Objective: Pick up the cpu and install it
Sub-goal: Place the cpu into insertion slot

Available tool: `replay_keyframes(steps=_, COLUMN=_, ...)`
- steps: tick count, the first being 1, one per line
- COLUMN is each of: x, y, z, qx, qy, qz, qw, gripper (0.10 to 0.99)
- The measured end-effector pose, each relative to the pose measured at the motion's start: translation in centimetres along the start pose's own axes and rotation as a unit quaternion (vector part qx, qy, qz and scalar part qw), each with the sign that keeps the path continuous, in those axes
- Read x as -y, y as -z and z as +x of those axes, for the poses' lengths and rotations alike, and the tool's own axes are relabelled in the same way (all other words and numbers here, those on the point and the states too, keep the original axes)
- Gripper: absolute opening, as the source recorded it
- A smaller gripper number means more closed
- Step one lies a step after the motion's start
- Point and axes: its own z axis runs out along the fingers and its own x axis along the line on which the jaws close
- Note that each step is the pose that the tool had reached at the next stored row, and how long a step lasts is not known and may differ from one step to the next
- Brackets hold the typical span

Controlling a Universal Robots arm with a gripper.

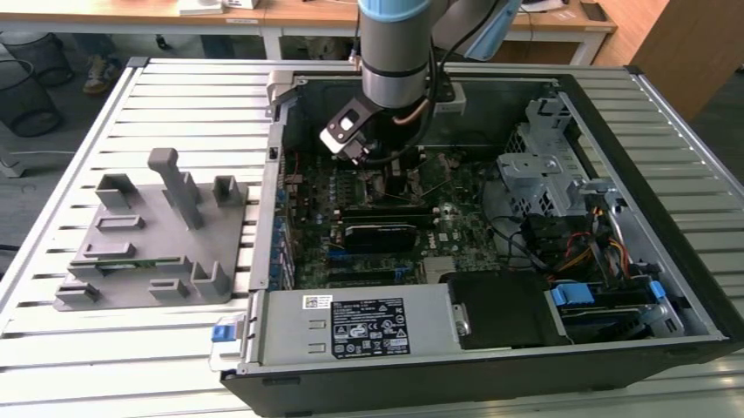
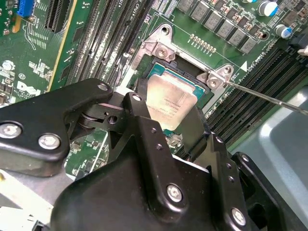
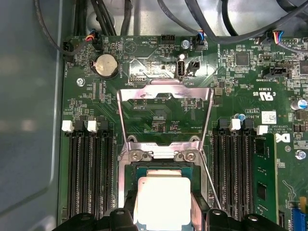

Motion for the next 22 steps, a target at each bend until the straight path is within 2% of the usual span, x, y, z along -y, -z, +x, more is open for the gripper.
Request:
replay_keyframes(steps=16, x=0.01, y=-0.29, z=0.03, qx=-0.0002, qy=0.000, qz=-0.0002, qw=1.0000, gripper=0.533)
replay_keyframes(steps=17, x=0.02, y=-0.27, z=0.02, qx=0.0000, qy=0.000, qz=0.0000, qw=1.0000, gripper=0.600)
replay_keyframes(steps=22, x=0.01, y=-0.08, z=0.02, qx=0.0000, qy=0.000, qz=0.0000, qw=1.0000, gripper=0.600)
